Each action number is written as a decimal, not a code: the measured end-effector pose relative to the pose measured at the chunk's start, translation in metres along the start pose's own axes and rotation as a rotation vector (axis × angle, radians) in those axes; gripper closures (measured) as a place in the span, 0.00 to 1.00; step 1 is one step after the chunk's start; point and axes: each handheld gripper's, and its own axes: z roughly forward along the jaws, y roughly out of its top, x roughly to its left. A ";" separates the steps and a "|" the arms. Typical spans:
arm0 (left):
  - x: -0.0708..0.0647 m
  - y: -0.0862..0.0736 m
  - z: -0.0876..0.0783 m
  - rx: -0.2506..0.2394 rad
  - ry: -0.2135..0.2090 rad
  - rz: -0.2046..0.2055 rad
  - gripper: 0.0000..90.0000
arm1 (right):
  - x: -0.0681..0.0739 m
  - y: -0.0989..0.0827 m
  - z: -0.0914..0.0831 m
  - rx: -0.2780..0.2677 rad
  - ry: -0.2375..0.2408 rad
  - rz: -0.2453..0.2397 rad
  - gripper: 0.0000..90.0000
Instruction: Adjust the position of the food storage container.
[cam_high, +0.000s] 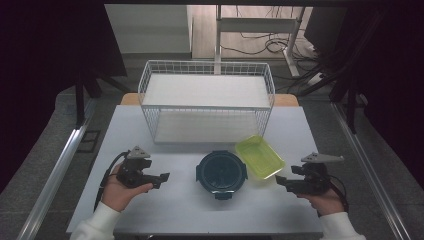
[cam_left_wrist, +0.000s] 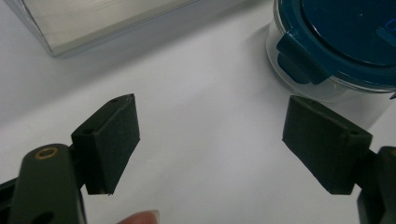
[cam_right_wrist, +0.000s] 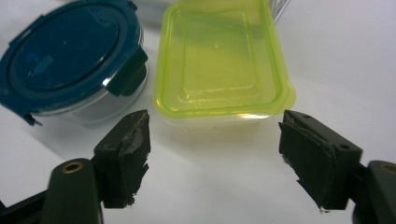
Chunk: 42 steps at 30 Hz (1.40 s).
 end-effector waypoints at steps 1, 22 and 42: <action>0.000 0.000 0.001 0.002 0.001 0.002 0.21 | 0.000 0.000 0.001 0.009 0.004 -0.008 0.30; 0.002 -0.010 -0.007 -0.010 -0.004 -0.032 0.21 | 0.007 0.017 0.010 0.048 0.029 -0.010 0.53; 0.002 -0.009 -0.001 0.019 -0.009 -0.028 0.21 | 0.045 0.073 0.077 0.154 0.063 -0.161 0.99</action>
